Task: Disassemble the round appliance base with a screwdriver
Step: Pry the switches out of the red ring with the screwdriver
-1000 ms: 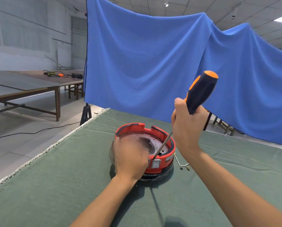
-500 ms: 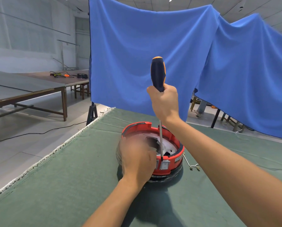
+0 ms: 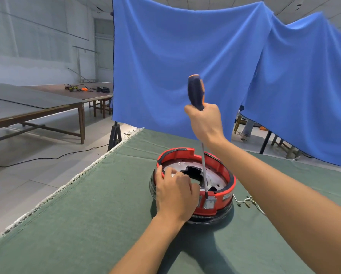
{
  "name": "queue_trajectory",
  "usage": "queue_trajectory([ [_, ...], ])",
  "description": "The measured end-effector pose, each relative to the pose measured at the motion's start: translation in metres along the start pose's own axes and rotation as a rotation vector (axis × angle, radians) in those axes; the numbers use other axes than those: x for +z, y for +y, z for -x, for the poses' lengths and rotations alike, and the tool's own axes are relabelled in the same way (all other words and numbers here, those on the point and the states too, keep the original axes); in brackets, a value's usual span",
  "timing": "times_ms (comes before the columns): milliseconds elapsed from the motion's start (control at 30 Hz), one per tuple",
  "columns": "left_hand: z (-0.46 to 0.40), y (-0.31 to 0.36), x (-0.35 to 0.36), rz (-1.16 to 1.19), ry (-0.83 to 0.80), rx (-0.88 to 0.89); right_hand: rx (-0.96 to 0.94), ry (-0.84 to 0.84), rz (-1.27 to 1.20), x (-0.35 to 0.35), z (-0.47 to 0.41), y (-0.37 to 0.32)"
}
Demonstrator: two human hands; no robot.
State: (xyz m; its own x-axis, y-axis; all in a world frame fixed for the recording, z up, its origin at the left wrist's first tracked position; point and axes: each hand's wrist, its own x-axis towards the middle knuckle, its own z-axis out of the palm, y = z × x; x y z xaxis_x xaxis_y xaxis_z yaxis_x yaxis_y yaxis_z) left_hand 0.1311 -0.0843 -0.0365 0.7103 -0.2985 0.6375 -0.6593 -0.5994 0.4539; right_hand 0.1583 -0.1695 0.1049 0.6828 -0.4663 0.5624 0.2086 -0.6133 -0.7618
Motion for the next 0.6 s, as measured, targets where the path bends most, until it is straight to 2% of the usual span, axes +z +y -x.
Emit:
queue_trajectory([
  [67,0.000,-0.002,0.003,0.006,-0.033,0.011,-0.026,0.105,-0.100,-0.021,0.006,-0.003],
  [200,0.001,0.001,0.003,0.007,0.040,0.069,-0.080,0.365,-0.249,-0.067,0.029,-0.002],
  [267,0.002,0.004,0.004,0.030,0.053,0.109,-0.063,0.441,-0.297,-0.085,0.039,0.003],
  [400,0.005,0.002,0.008,0.071,0.032,0.091,-0.024,0.517,-0.366,-0.100,0.049,0.011],
  [600,0.006,0.005,0.003,0.046,0.036,0.087,-0.036,0.516,-0.441,-0.093,0.054,0.014],
])
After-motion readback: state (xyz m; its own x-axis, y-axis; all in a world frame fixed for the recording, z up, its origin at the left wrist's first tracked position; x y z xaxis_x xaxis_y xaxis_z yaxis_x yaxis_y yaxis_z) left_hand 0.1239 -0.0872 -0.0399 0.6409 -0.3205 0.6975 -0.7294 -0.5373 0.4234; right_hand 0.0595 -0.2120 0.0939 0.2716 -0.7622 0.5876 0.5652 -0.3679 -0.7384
